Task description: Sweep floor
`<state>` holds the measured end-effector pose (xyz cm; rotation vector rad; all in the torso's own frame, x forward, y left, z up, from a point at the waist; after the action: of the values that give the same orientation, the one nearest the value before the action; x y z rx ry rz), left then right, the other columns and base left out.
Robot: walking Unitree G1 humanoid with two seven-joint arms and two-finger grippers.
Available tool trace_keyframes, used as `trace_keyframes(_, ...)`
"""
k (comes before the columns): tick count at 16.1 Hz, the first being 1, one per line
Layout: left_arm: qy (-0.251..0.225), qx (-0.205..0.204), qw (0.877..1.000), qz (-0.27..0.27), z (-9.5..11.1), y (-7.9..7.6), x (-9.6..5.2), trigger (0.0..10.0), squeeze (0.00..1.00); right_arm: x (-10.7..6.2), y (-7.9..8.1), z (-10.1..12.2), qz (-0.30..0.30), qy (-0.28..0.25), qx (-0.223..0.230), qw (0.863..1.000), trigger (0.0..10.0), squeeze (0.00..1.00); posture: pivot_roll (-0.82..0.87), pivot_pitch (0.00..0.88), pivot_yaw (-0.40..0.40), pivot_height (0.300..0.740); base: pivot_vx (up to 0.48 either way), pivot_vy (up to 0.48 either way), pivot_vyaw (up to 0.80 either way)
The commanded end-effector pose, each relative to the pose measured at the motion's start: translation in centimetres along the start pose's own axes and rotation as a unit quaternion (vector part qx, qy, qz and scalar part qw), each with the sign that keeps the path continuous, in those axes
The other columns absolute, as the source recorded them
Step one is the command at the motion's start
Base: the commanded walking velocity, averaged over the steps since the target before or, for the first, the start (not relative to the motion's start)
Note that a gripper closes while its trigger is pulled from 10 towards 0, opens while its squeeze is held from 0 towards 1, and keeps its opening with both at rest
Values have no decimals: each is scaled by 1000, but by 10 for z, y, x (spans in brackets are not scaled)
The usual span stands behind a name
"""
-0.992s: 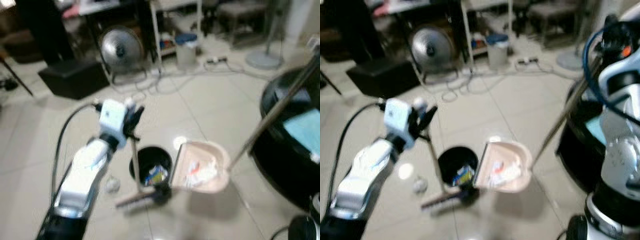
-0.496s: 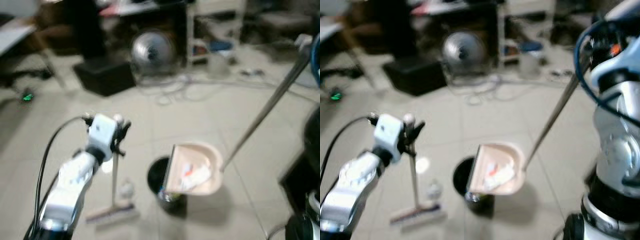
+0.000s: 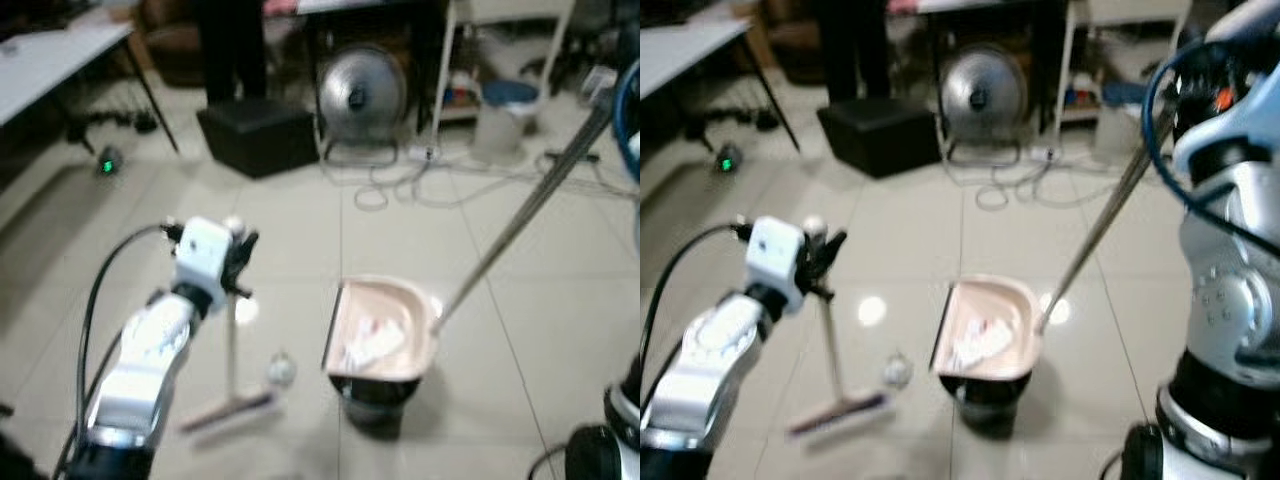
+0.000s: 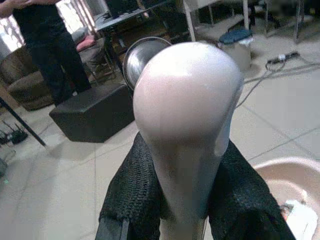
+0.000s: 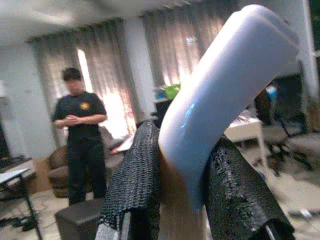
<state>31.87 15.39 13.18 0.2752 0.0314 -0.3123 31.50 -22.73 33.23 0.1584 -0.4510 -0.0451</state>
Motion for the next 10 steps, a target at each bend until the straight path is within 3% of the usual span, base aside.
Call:
trace_keyframes(1,-15,13,1000,12,13,5,5,10000,0,1,11,8,25,-27,-2,999,10000,0,-51,5,99,740,0,0,0)
trace_keyframes(6,-18,3,1000,14,16,0,13,10000,0,5,27,-4,66,-28,-32,997,10000,0,-50,6,105,740,0,0,0)
trace_keyframes(8,-20,2,1000,17,18,-1,15,10000,0,6,53,-15,118,-37,-66,990,10000,0,-44,7,99,740,0,0,0)
trace_keyframes(10,-18,1,1000,20,17,0,15,10000,0,4,68,-25,152,-35,-77,985,10000,0,-42,7,96,740,0,0,0)
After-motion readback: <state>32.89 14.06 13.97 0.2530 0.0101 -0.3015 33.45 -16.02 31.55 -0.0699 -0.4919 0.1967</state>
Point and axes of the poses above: a point about 5 cm out from each wrist's last joint towards the gripper, its own x axis pointing out of the wrist towards the gripper, its own z axis along the axis of the wrist's last joint, y = z × x, the point moved 4 cm from there along x, pointing out of the wrist towards the gripper, and after that the axes turned 4 degrees about x, right-handed, at the moved point
